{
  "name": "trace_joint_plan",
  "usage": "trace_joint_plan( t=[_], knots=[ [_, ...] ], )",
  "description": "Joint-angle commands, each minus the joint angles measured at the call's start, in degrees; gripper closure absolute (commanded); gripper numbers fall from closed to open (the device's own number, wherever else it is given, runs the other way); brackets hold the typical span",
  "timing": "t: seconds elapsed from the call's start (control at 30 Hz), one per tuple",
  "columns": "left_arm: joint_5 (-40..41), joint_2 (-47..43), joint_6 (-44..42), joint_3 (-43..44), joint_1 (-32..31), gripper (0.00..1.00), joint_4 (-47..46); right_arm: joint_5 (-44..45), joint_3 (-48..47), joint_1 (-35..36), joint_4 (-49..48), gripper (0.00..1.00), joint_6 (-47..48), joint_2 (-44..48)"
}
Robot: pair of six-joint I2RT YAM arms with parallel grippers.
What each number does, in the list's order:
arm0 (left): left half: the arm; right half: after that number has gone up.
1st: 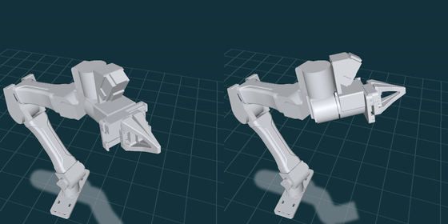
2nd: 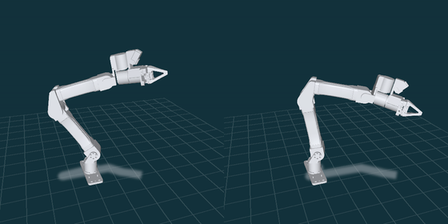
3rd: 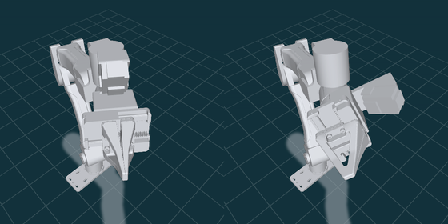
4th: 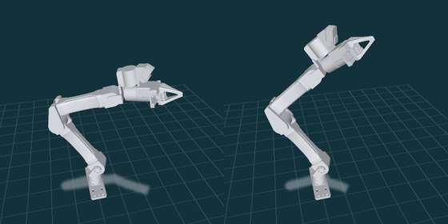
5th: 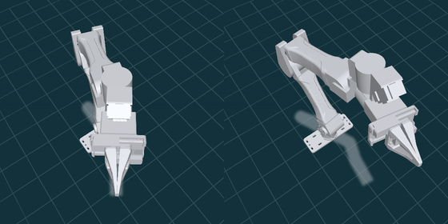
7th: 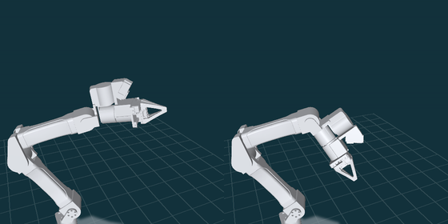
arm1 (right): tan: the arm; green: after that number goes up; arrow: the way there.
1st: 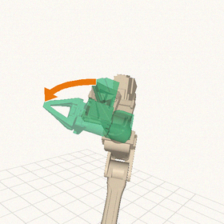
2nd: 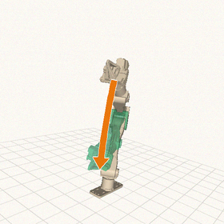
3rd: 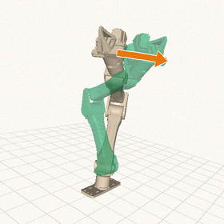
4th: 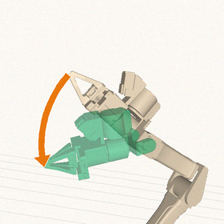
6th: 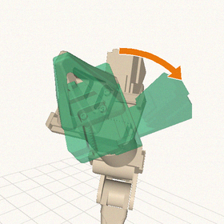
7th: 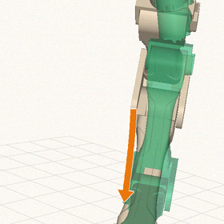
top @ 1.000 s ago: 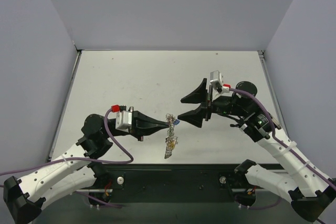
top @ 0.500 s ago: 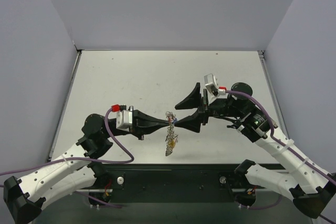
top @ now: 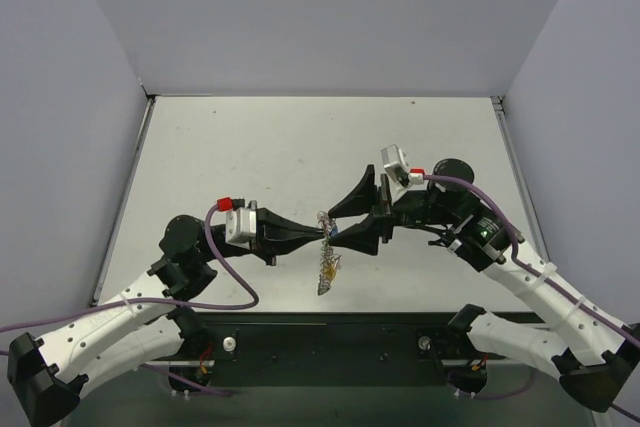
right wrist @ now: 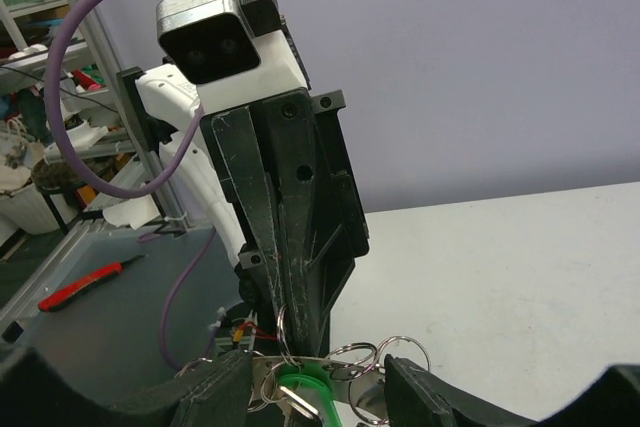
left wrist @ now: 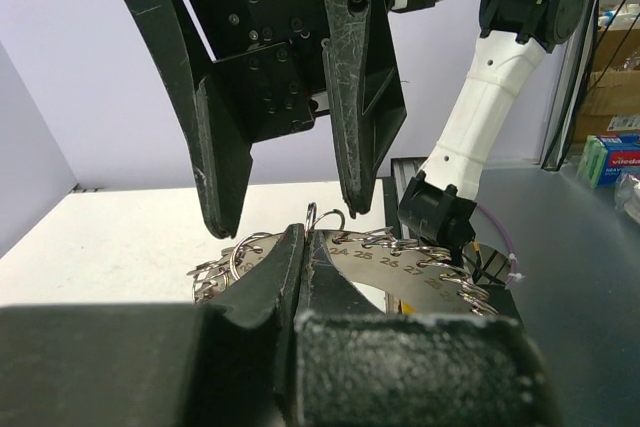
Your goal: Put the keys on the keyring
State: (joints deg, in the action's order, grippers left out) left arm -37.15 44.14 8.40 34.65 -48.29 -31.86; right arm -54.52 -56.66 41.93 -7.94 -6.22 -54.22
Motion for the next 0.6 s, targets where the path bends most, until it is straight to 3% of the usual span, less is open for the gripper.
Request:
trace_joint_plan(
  t=[0.0,0.3,0.5,0.57],
  knots=[
    [1.5,-0.2,-0.6,3.8,0.0,1.00,-3.1,-1.0,-2.4,1.0,-2.5,0.47,1.1,-0.6],
    [1.4,0.2,-0.5,3.8,-0.1,1.00,-3.2,0.3,-2.7,1.9,-2.1,0.58,1.0,-1.3],
    [1.0,0.3,-0.3,3.9,0.0,1.00,-3.3,1.5,-2.7,2.2,-2.1,0.73,0.9,-1.8],
    [1.1,0.4,0.0,3.8,0.0,1.00,-3.5,1.8,-2.9,2.2,-2.0,0.83,0.8,-2.0]
  ],
)
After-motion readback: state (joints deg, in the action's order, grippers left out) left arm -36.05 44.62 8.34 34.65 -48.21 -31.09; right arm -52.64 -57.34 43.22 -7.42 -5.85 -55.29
